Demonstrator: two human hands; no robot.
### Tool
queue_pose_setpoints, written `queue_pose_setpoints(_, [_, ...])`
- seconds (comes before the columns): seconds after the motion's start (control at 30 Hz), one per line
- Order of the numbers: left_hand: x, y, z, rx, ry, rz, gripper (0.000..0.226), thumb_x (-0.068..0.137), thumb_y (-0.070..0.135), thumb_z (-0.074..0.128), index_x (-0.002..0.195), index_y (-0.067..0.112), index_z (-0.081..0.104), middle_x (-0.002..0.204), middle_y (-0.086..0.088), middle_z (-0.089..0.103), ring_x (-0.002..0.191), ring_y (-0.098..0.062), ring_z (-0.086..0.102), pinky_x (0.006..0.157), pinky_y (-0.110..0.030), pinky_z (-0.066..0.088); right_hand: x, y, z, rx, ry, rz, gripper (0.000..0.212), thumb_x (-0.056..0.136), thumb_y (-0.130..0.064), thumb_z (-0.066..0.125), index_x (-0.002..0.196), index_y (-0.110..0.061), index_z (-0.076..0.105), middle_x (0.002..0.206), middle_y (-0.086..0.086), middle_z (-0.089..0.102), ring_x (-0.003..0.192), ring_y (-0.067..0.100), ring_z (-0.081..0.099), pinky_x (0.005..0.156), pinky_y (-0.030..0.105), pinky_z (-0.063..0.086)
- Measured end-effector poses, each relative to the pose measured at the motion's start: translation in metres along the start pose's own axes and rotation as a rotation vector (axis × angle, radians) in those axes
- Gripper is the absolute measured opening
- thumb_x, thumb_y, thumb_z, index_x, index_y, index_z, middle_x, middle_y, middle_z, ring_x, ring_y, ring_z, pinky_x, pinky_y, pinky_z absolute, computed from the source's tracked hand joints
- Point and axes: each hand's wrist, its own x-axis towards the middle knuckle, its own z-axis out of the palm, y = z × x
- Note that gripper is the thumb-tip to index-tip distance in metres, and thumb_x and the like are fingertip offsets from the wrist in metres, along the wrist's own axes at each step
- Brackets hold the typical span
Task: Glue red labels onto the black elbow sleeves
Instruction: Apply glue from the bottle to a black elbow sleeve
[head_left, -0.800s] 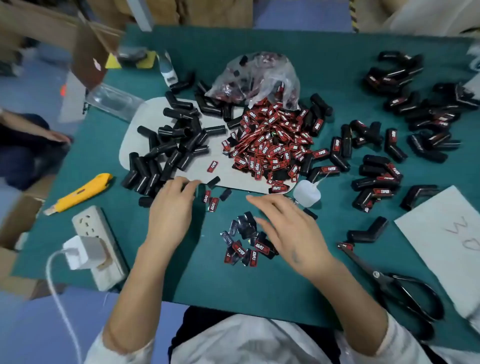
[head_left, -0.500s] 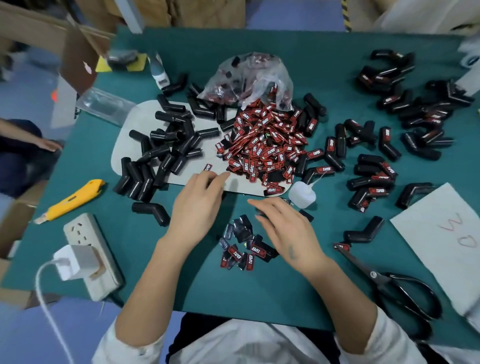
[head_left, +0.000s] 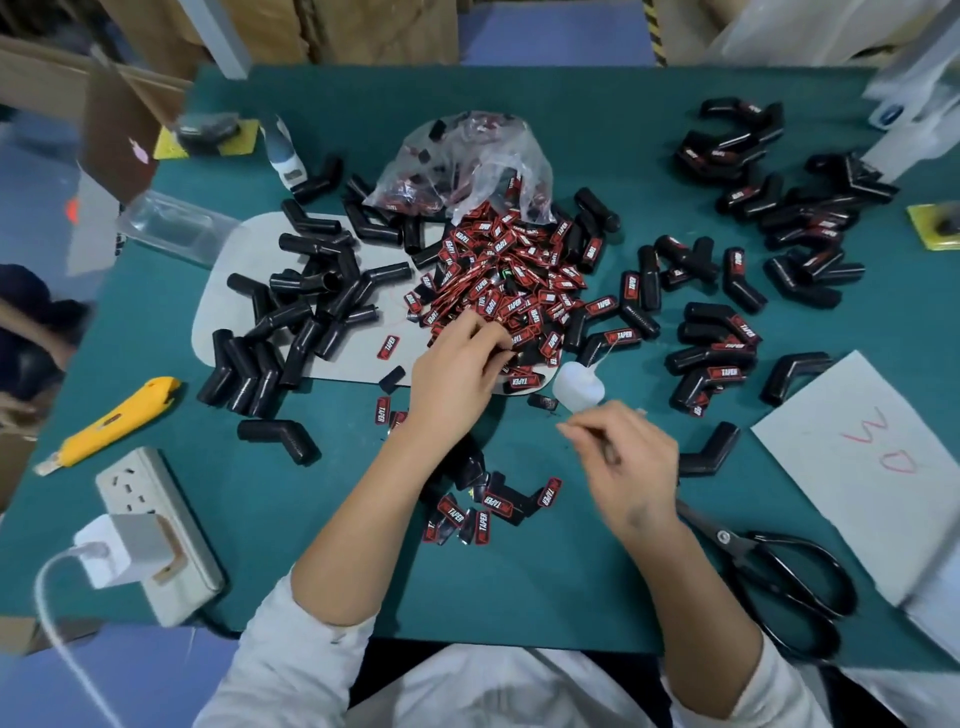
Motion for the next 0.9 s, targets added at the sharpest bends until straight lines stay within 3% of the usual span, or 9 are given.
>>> queue_pose_setpoints(0.07, [-0.006,-0.005,-0.004,0.005,-0.023,0.044,0.004,0.1,0.017,0.07,0.1,0.013,0.07,0.099,-0.001,0.06,0.086,-0.019,0.059,0.056,-0.041,0.053,0.005,0.006,-0.006,0.043,0.034,0.209,0.013,0.097,-0.049,0.065,0.098,-0.037,0.058,0.094,-0.022,0.058,0.073,-0.001,0.053,0.072,0.014,0.041])
queue_pose_setpoints(0.23, [-0.028,-0.014,-0.01,-0.144,-0.243,0.167,0.016,0.098,0.019,0.073,0.113,0.015,0.073,0.112,0.002,0.059,0.097,-0.014,0.06,0.077,-0.044,0.058,0.014,0.016,-0.005,-0.008,-0.212,0.361,0.056,0.088,-0.046,0.077,0.136,-0.038,0.049,0.128,-0.019,0.048,0.114,0.003,0.057,0.085,0.031,0.052])
queue_pose_setpoints(0.37, [-0.015,-0.016,-0.007,-0.072,-0.113,0.062,0.049,0.102,0.012,0.067,0.149,0.016,0.056,0.151,-0.008,0.047,0.094,-0.014,0.06,0.071,-0.035,0.056,0.016,0.019,0.002,-0.091,-0.248,0.302,0.032,0.099,-0.028,0.07,0.13,-0.027,0.064,0.12,-0.011,0.062,0.111,0.013,0.058,0.091,0.043,0.052])
queue_pose_setpoints(0.47, [0.0,-0.013,0.002,0.095,-0.188,0.082,0.051,0.103,0.015,0.067,0.152,0.018,0.055,0.164,-0.011,0.035,0.103,-0.026,0.065,0.067,-0.037,0.055,0.017,0.02,0.0,-0.012,-0.228,0.35,0.029,0.1,-0.015,0.067,0.128,-0.023,0.066,0.118,-0.008,0.062,0.107,0.0,0.056,0.091,0.022,0.045])
queue_pose_setpoints(0.53, [0.009,-0.008,0.007,0.155,-0.223,0.102,0.05,0.103,0.018,0.067,0.151,0.018,0.055,0.166,-0.01,0.031,0.119,-0.031,0.06,0.073,-0.043,0.059,0.018,0.02,-0.003,0.096,-0.191,0.399,0.031,0.102,-0.012,0.067,0.13,-0.024,0.065,0.116,-0.01,0.057,0.109,-0.003,0.055,0.091,0.011,0.041])
queue_pose_setpoints(0.63, [0.021,-0.001,0.007,0.089,-0.193,0.059,0.043,0.105,0.021,0.062,0.148,0.021,0.059,0.163,-0.009,0.035,0.131,-0.032,0.055,0.096,-0.046,0.056,0.022,0.022,-0.005,0.331,-0.154,0.481,0.03,0.103,-0.023,0.064,0.131,-0.032,0.063,0.117,-0.004,0.053,0.108,0.011,0.059,0.094,0.028,0.05])
queue_pose_setpoints(0.73, [0.011,0.0,0.001,-0.333,-0.07,-0.008,0.025,0.105,0.025,0.064,0.128,0.02,0.071,0.135,-0.005,0.059,0.113,-0.009,0.062,0.098,-0.027,0.049,0.023,0.02,-0.008,0.639,-0.129,0.548,0.037,0.103,-0.022,0.061,0.14,-0.027,0.059,0.131,0.01,0.062,0.12,0.02,0.067,0.103,0.036,0.054])
queue_pose_setpoints(0.83, [-0.01,-0.007,-0.01,-1.195,-0.135,-0.377,0.033,0.108,0.038,0.05,0.103,0.019,0.077,0.09,-0.002,0.069,0.066,-0.009,0.058,0.063,-0.02,0.047,0.028,0.019,-0.007,0.838,-0.127,0.623,0.04,0.1,-0.026,0.067,0.139,-0.034,0.062,0.127,-0.002,0.071,0.124,0.029,0.067,0.108,0.045,0.052])
queue_pose_setpoints(0.9, [-0.023,-0.013,-0.014,-1.541,-0.209,-0.517,0.043,0.108,0.044,0.047,0.104,0.012,0.076,0.083,-0.002,0.058,0.06,-0.011,0.045,0.056,-0.021,0.039,0.035,0.016,-0.002,0.92,-0.149,0.656,0.041,0.094,-0.032,0.072,0.134,-0.039,0.066,0.124,-0.001,0.073,0.12,0.031,0.069,0.104,0.041,0.055])
